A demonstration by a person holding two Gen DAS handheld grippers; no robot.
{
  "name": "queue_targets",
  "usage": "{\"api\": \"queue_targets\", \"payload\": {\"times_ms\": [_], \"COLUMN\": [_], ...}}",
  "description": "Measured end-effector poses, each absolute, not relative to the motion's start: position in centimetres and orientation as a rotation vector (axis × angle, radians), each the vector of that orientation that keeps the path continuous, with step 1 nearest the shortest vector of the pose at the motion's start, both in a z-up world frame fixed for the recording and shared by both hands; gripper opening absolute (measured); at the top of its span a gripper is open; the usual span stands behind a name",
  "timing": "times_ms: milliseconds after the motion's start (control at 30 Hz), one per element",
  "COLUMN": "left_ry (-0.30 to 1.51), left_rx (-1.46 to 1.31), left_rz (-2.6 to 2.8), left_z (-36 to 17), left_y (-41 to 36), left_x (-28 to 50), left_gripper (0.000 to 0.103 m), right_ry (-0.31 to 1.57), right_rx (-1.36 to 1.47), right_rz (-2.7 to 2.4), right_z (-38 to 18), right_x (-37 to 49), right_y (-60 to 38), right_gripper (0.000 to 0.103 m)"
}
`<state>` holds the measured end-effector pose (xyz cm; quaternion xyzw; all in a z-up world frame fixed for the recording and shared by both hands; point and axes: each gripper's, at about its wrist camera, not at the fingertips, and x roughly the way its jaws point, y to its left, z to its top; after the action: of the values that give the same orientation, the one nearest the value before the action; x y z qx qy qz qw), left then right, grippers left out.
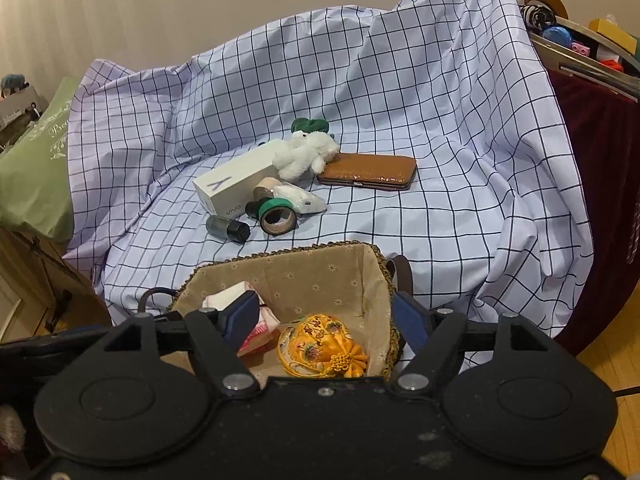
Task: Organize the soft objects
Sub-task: 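Open the left tool over the basket while the right tool releases the yellow pouch inside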
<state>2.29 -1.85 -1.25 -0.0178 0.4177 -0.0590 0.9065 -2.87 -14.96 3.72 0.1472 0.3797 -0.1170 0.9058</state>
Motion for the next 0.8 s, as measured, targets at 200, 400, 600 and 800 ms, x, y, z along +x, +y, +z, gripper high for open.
{"api": "queue_targets", "payload": {"times_ms": [200, 400, 600, 800], "left_ry": [0.868, 0.891, 0.908, 0.926], "left_rx": [-0.030, -0.012, 0.012, 0.032], "left_rz": [-0.127, -0.141, -0.151, -0.162], "left_z": [-1.4, -1.8, -1.9, -1.8], "left_y": [-1.9, -2.3, -2.4, -2.5], "left_x": [2.6, 3.2, 4.0, 5.8], "left_gripper": [0.099, 0.099, 0.099, 0.099], "right_ry": [0.812, 0.839, 0.864, 0.885], "right_rx": [0.301, 0.288, 0.281, 0.282], "right_rz": [-0.238, -0.233, -0.228, -0.224], "right_z": [3.2, 2.6, 2.3, 2.3], "right_x": [-2.2, -1.4, 0.0, 2.3], "right_y": [-15.1, -15.0, -15.5, -16.7], "right_gripper": [0.079, 0.081, 0.081, 0.083]}}
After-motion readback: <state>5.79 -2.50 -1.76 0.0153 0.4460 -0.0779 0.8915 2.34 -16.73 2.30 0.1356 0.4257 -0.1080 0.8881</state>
